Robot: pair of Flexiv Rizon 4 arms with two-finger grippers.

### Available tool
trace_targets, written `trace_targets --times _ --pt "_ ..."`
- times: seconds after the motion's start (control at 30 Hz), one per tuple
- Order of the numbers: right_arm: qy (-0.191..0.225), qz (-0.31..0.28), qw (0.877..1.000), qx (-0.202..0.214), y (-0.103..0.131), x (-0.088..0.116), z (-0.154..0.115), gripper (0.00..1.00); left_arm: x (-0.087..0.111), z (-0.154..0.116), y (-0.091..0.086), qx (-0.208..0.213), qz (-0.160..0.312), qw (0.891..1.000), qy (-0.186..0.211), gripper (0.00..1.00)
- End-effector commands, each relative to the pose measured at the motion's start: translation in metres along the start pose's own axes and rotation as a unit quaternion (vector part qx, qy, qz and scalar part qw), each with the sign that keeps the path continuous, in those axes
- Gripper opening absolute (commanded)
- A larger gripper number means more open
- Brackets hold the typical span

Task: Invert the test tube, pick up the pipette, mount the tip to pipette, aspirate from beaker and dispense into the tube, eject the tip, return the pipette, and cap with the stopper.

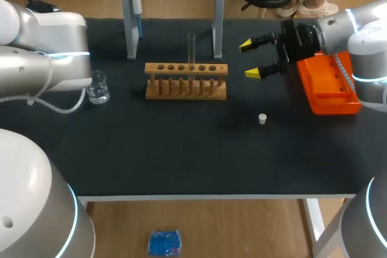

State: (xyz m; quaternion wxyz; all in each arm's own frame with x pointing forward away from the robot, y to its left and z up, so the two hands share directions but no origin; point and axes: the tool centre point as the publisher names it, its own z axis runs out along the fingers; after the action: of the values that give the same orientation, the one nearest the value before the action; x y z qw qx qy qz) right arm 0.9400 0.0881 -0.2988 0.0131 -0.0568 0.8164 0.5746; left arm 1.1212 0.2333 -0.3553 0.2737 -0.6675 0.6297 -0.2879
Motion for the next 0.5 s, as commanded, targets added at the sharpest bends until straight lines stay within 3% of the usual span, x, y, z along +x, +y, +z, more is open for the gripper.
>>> trace_targets --times 0.03,0.5 --pt "0.001 0.0 1.0 0.0 -0.0002 0.0 -0.0005 1.0 0.0006 0.0033 0.0002 -0.002 0.001 1.0 -0.001 0.33" --pt "0.001 0.0 1.0 0.0 -0.0002 0.0 -0.0005 1.0 0.0027 0.0092 0.0015 -0.008 0.005 1.0 0.0 0.32"
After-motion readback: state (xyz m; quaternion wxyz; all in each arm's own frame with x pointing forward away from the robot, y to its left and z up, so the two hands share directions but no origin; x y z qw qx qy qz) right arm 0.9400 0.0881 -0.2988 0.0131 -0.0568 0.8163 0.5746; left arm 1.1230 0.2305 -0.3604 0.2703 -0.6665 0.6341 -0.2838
